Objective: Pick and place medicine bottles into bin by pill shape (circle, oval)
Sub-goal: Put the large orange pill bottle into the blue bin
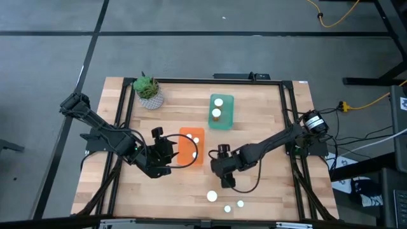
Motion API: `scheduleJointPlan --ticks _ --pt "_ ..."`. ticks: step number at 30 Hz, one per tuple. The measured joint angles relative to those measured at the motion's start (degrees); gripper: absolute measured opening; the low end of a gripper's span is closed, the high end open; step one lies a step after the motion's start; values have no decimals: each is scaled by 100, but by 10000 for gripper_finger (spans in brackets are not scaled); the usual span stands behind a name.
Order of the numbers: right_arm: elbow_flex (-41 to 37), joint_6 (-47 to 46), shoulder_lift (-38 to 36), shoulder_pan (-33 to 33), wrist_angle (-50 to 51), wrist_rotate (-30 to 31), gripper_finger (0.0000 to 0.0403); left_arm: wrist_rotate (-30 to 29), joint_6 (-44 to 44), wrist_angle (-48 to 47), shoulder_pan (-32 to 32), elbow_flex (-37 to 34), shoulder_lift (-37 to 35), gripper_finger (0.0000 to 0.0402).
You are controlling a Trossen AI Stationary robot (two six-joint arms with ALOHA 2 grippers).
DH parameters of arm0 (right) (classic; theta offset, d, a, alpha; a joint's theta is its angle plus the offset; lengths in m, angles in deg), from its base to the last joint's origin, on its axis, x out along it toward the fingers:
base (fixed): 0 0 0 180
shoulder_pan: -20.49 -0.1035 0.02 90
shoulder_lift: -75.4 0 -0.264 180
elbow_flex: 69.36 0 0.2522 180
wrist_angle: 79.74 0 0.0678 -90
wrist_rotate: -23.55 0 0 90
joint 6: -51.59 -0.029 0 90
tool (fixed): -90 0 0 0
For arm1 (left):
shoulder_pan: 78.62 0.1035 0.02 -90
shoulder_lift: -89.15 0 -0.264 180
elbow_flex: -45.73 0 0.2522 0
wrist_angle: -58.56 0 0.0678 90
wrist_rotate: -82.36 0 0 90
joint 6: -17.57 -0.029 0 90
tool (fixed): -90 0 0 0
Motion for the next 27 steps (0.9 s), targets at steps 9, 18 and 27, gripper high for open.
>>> scheduleJointPlan --ticks 9,18,27 --pt "254 -290 -920 363 1274 1077 213 0 -15 -2 -2 0 0 171" --pt "267 139 -1700 1594 1722 1717 214 0 -13 0 -2 0 0 171" --pt "-505 411 -1699 3187 1060 846 214 2 -15 0 -1 0 0 171"
